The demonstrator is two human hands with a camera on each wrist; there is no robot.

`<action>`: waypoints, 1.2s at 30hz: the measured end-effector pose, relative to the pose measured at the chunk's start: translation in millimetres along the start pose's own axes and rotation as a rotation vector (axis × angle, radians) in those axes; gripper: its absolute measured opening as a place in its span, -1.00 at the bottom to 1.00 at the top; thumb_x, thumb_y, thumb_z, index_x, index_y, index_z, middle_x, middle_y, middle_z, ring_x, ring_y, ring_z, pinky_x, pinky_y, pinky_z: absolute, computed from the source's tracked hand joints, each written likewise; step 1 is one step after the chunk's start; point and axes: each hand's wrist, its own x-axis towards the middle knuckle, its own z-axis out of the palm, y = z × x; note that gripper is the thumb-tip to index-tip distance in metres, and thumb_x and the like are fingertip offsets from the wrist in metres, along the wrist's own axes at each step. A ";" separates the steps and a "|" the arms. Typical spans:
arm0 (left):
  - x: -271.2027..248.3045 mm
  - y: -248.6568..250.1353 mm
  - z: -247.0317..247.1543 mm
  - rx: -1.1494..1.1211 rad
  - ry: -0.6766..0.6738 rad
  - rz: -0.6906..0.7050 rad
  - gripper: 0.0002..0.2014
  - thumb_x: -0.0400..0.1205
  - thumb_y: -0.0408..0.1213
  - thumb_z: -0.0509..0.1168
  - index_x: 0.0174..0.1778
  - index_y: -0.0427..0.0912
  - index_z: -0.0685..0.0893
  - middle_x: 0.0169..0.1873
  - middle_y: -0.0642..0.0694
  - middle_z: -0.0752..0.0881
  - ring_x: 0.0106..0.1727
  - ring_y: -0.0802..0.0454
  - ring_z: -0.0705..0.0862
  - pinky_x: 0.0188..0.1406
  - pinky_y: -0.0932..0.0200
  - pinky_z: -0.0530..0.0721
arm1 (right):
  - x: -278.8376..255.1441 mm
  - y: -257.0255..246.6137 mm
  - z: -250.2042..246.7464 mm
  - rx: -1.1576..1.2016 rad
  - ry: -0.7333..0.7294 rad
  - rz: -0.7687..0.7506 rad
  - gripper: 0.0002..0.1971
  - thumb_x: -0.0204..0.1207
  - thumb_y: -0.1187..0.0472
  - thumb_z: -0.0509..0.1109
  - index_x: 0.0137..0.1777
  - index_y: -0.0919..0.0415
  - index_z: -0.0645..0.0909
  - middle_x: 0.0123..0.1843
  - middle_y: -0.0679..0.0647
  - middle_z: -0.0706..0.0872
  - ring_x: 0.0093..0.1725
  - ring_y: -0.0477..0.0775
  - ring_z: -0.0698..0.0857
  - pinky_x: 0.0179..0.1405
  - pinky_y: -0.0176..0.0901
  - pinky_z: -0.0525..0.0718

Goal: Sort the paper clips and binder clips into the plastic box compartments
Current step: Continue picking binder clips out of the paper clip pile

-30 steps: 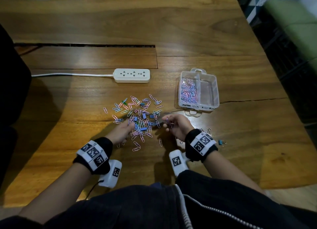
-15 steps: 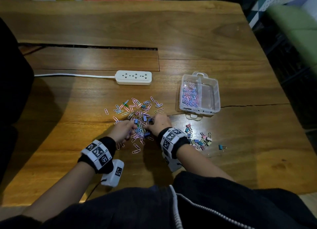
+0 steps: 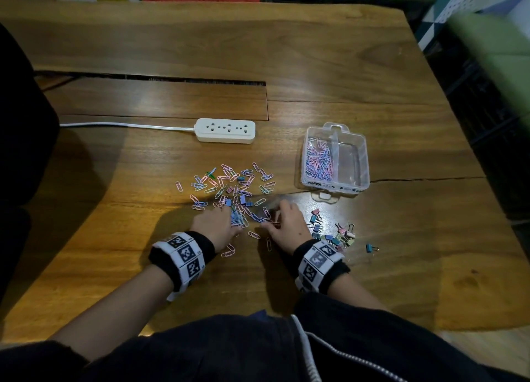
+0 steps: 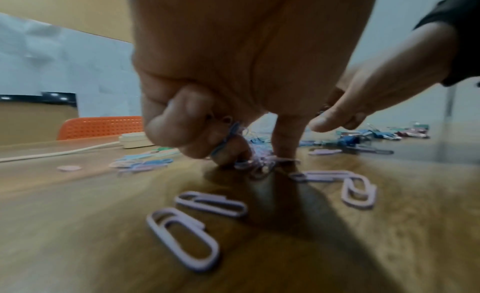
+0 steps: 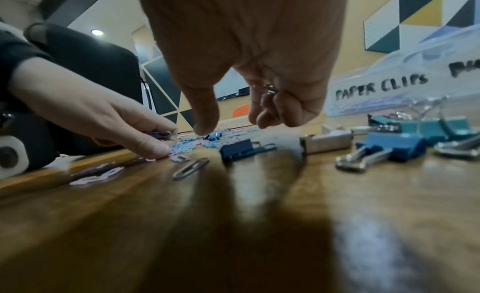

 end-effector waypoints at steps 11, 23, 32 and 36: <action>-11.8 5.7 -0.1 -0.332 -0.159 0.135 -0.72 0.74 -0.08 -0.08 0.00 -0.18 0.43 -0.23 -0.06 0.53 -0.19 0.01 0.51 -0.12 0.13 0.49 | 7.6 -4.4 4.3 -0.252 -0.070 -0.133 -0.78 0.56 0.29 0.22 0.18 0.30 0.46 0.23 0.24 0.52 0.23 0.19 0.47 0.27 -0.02 0.48; 14.7 28.8 -57.9 -1.113 -0.300 0.038 -0.77 0.73 -0.25 0.01 -0.22 -0.12 0.47 -0.46 -0.02 0.36 -0.57 0.16 0.31 -0.78 0.42 0.28 | 6.1 8.8 -12.3 0.475 0.012 0.057 -0.77 0.52 0.36 0.28 -0.33 0.13 0.42 -0.33 0.03 0.54 -0.36 -0.11 0.54 -0.32 -0.23 0.51; 50.3 112.0 -110.5 -1.292 -0.454 0.050 -0.74 0.71 -0.35 0.01 -0.27 -0.21 0.47 -0.47 -0.02 0.37 -0.66 0.21 0.33 -0.74 0.41 0.28 | -5.6 28.9 -71.8 1.174 0.175 0.247 -0.72 0.57 0.36 0.21 -0.39 0.17 0.43 -0.44 0.01 0.39 -0.60 -0.18 0.40 -0.61 -0.40 0.41; 63.4 146.1 -128.4 -1.451 -0.420 -0.018 -0.82 0.71 -0.35 0.03 -0.16 -0.29 0.47 -0.44 -0.12 0.40 -0.63 0.11 0.46 -0.73 0.38 0.46 | -9.8 41.5 -86.6 1.251 0.167 0.329 -0.72 0.60 0.34 0.17 -0.36 0.19 0.43 -0.39 0.04 0.47 -0.61 -0.17 0.47 -0.65 -0.41 0.45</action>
